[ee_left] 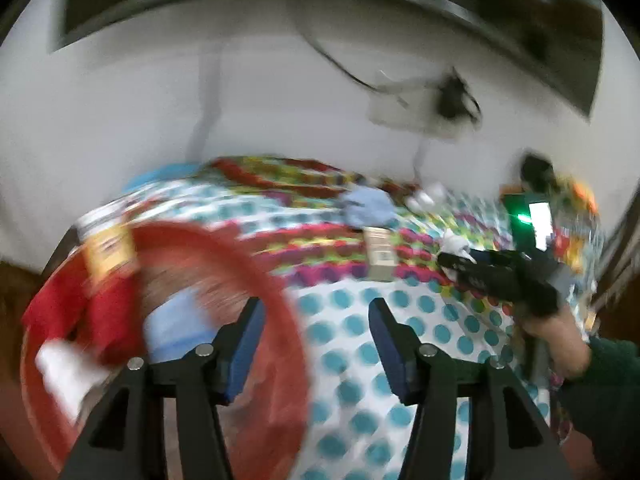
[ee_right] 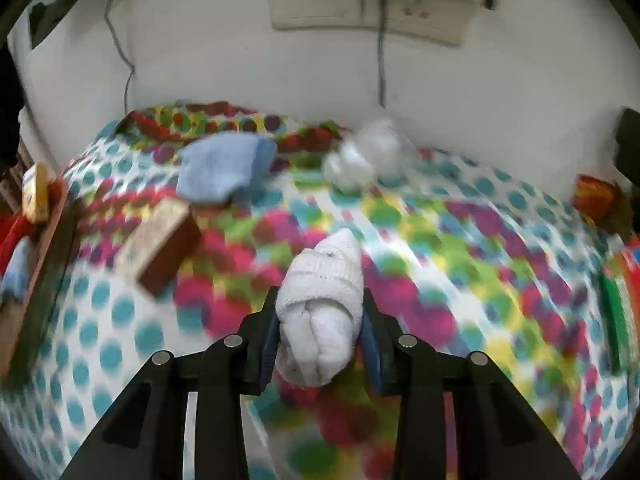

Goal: Organize objects
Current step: 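Grasp the white rolled sock with the right gripper while the left grasps the cream QR-code box, then carry the cream box with the left gripper to the red tray while the right holds the white sock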

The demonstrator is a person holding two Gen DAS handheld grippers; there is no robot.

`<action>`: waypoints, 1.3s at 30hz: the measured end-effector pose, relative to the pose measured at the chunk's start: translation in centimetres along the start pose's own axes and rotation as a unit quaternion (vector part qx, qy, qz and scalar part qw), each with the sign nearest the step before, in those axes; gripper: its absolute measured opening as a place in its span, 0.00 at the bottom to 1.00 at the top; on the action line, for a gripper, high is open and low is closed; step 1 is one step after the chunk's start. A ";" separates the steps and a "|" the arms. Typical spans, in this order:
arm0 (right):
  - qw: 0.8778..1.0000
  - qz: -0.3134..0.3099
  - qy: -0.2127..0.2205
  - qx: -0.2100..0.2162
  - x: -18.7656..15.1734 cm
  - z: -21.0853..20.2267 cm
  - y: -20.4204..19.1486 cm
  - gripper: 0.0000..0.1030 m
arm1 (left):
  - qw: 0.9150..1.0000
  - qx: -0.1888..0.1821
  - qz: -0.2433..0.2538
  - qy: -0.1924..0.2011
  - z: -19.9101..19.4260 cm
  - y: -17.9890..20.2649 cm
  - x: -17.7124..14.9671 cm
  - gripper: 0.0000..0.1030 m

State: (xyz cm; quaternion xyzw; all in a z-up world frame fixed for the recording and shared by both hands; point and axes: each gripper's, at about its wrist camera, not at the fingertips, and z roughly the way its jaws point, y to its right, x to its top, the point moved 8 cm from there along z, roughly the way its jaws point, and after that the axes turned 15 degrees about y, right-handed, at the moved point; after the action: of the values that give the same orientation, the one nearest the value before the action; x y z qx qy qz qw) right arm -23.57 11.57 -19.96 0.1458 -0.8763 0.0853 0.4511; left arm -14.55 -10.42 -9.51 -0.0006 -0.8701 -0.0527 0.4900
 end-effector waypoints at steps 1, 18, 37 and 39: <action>1.000 -0.004 0.002 -0.002 -0.5 -0.7 0.4 0.33 | 1.000 -0.007 0.012 -0.014 1.9 1.5 0.2 0.54; 1.000 0.006 -0.006 0.014 -2.7 -3.1 1.7 0.35 | 0.991 0.019 0.004 -0.136 17.6 6.6 -1.7 0.54; 1.000 -0.015 -0.012 0.000 -2.5 -2.8 0.9 0.39 | 0.992 0.028 0.032 -0.121 14.2 7.5 -2.4 0.29; 1.000 -0.013 -0.012 0.001 -2.4 -2.9 0.8 0.39 | 0.992 0.029 0.039 -0.117 13.6 7.6 -2.3 0.29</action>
State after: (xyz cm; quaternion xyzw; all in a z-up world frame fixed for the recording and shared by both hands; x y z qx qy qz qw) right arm -20.33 13.58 -20.28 0.1590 -0.8795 0.0786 0.4415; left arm -24.51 -1.45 -17.74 -0.0266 -0.9221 -0.0079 0.3860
